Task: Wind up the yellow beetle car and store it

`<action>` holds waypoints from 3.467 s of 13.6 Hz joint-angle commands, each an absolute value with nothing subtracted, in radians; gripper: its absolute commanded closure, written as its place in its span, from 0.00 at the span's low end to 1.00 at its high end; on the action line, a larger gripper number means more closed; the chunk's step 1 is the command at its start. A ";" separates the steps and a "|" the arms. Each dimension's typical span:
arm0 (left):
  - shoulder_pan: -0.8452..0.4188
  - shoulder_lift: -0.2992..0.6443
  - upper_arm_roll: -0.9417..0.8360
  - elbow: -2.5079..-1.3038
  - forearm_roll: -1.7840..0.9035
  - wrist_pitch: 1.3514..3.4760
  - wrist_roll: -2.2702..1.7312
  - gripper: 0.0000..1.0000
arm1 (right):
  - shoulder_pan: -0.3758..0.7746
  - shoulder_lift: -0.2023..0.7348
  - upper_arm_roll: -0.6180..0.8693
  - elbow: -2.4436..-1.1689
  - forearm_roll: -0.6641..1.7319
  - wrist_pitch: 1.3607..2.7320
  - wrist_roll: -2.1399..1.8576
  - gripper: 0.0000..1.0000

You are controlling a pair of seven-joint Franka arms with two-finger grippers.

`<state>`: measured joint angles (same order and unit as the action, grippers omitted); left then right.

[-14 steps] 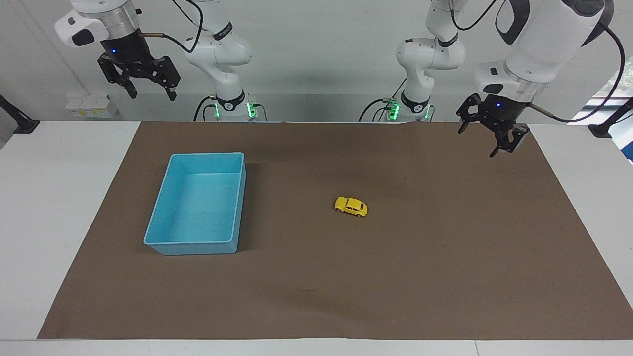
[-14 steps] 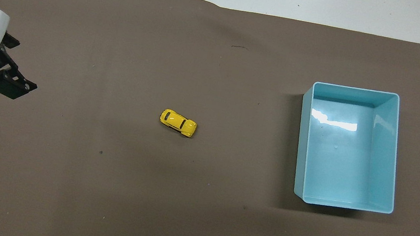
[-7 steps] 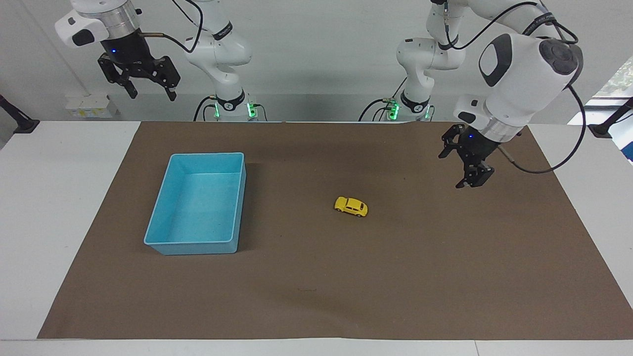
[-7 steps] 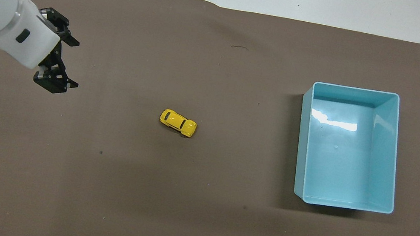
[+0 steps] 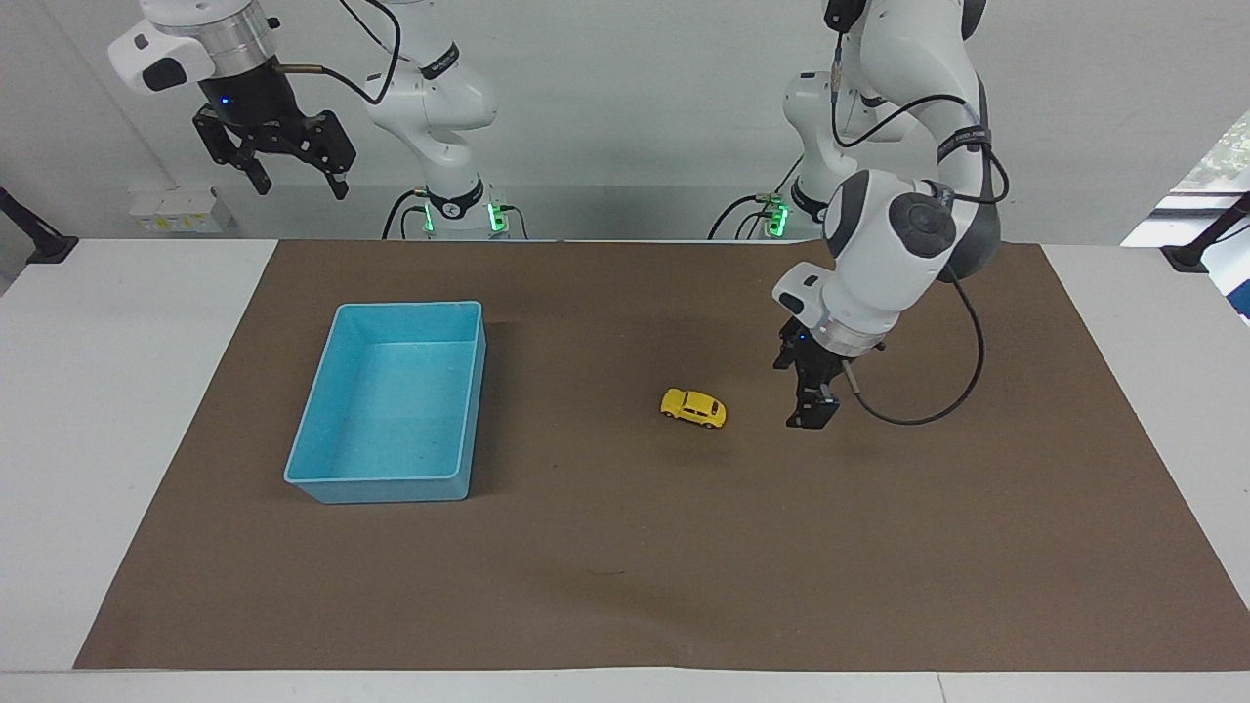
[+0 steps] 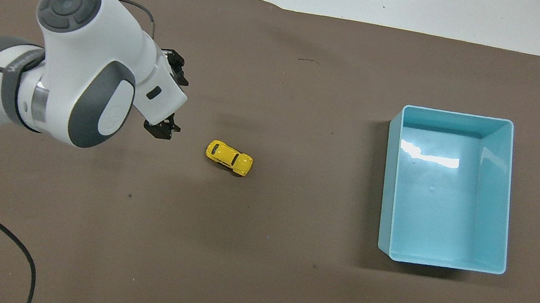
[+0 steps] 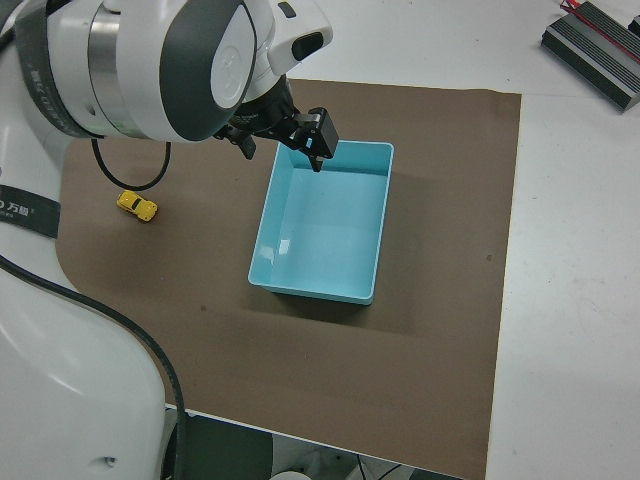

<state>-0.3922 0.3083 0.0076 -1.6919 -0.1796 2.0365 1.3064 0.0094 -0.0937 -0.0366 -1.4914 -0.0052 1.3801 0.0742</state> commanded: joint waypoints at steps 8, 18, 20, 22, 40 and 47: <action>-0.593 0.320 0.031 -1.920 -0.195 2.353 1.261 0.00 | 0.000 -0.109 -0.038 -1.503 0.023 1.379 0.052 0.00; -0.643 0.337 0.037 -1.962 -0.066 2.393 1.149 1.00 | 0.000 -0.109 -0.038 -1.503 0.023 1.378 0.052 0.00; -0.644 0.333 0.038 -1.959 -0.066 2.385 1.106 1.00 | 0.000 -0.109 -0.038 -1.503 0.023 1.379 0.052 0.00; -0.647 0.307 0.037 -1.956 -0.066 2.327 1.053 1.00 | 0.000 -0.109 -0.038 -1.503 0.023 1.379 0.052 0.00; -0.401 0.232 0.031 -2.195 -0.066 2.485 1.313 1.00 | 0.000 -0.109 -0.038 -1.503 0.023 1.378 0.052 0.00; -0.305 0.203 0.037 -2.177 -0.066 2.423 1.425 0.34 | 0.000 -0.109 -0.038 -1.503 0.023 1.378 0.052 0.00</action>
